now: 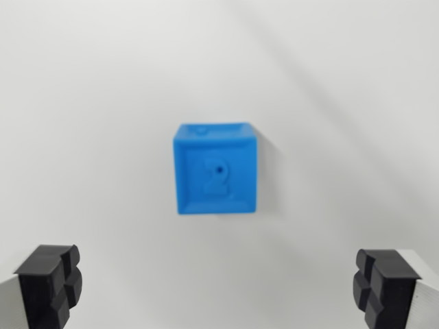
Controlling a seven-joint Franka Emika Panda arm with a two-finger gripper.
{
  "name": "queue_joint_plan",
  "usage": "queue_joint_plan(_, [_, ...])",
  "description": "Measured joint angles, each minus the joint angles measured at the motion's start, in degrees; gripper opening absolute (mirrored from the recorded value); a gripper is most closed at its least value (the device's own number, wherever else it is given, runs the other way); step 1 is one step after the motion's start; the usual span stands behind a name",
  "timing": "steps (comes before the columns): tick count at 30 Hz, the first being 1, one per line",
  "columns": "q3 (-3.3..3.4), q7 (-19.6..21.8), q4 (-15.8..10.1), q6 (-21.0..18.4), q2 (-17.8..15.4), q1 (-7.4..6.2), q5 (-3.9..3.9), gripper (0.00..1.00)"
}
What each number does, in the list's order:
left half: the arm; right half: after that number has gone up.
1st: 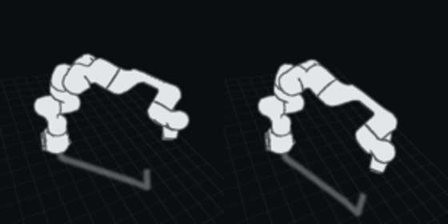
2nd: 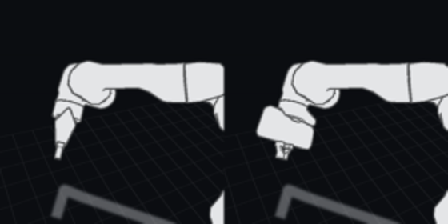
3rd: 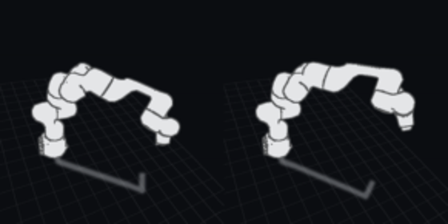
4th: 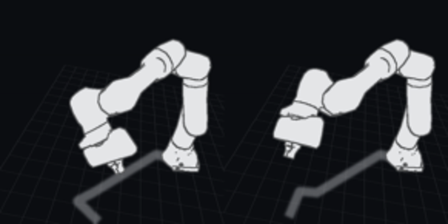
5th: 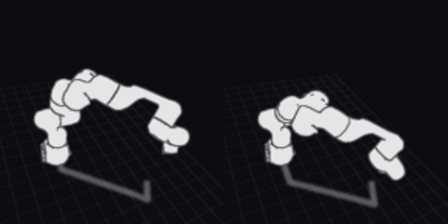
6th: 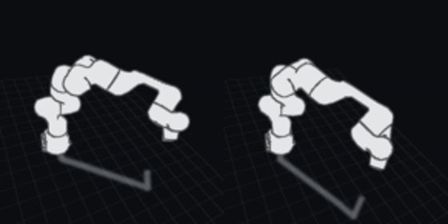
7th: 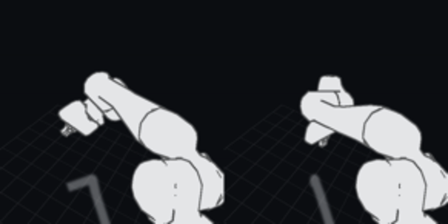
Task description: Stack cube
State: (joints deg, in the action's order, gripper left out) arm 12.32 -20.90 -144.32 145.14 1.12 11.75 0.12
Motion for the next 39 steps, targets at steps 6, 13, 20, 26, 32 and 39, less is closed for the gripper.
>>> queue_joint_plan(6, [0.57,-3.9,-0.8,2.8,1.9,0.83,-1.26,1.00])
queue_joint_plan(13, [0.01,-5.6,-0.9,7.9,7.5,0.80,-3.61,1.00])
queue_joint_plan(20, [-0.76,-7.5,-0.8,12.0,11.6,1.08,-6.26,1.00])
queue_joint_plan(26, [-2.00,-9.1,-0.3,15.3,15.6,1.84,-8.43,1.00])
queue_joint_plan(32, [-3.31,-10.3,0.4,17.7,18.7,2.83,-9.98,1.00])
queue_joint_plan(39, [-4.94,-11.2,1.2,20.3,22.0,4.19,-11.07,1.00])
